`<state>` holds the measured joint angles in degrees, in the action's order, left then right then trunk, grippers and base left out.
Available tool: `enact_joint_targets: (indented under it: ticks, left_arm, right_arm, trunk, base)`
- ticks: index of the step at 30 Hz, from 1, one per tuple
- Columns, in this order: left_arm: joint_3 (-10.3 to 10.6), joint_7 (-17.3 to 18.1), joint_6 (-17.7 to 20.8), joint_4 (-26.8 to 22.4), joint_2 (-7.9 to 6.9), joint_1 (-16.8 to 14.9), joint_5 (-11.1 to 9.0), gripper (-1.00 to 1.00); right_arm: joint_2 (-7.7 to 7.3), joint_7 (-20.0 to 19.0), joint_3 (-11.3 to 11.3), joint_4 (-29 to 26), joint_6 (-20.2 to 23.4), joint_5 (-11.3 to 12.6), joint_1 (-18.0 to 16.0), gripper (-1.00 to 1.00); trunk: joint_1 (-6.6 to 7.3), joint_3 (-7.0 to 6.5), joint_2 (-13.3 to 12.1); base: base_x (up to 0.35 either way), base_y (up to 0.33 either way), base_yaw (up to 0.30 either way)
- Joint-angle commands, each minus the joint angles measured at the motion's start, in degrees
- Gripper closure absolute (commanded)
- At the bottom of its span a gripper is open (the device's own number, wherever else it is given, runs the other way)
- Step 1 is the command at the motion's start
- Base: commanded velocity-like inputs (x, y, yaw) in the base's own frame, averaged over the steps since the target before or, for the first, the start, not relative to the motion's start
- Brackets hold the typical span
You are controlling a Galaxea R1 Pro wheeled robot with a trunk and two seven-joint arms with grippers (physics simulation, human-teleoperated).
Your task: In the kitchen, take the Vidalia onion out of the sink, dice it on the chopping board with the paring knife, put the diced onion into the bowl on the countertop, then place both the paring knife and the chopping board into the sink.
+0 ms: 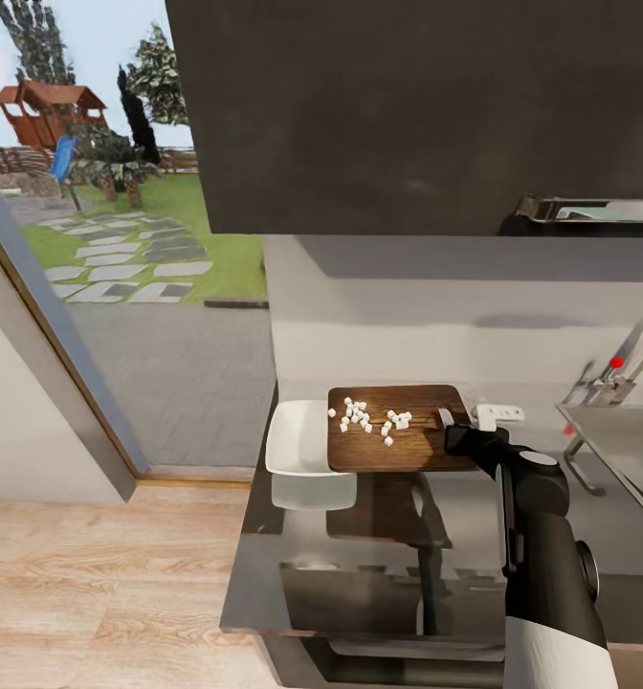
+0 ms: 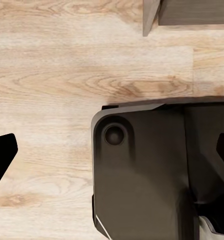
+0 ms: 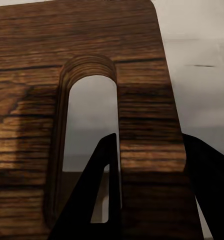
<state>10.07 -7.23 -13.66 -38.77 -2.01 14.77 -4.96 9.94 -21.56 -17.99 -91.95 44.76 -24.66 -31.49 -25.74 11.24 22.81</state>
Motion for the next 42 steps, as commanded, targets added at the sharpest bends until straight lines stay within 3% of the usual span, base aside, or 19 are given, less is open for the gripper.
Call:
enact_joint_targets:
  ticks: [1, 14, 42]
  left_arm:
    - [0.48, -0.51, -0.09, -0.08, -0.10, -0.01, -0.55, -1.00]
    - [0.48, -0.51, -0.13, -0.08, -0.10, -0.01, -0.53, -1.00]
    - [0.48, -0.51, -0.11, -0.08, -0.10, -0.01, -0.52, -1.00]
  right_arm:
    - [0.06, -0.58, -0.11, -0.07, 0.17, -0.56, -0.06, 1.00]
    - [0.06, -0.58, -0.11, -0.07, 0.62, -0.49, -0.06, 1.00]
    - [0.06, -0.67, -0.15, -0.07, 1.65, -0.47, -0.06, 1.00]
  trunk:
    - [-0.04, 0.02, 0.11]
    - [-0.04, -1.13, 0.11]
    - [-0.04, -1.88, 0.11]
  base:
    - [0.000, 0.000, 0.000]
    - [0.000, 0.152, 0.000]
    - [0.008, 0.021, 0.000]
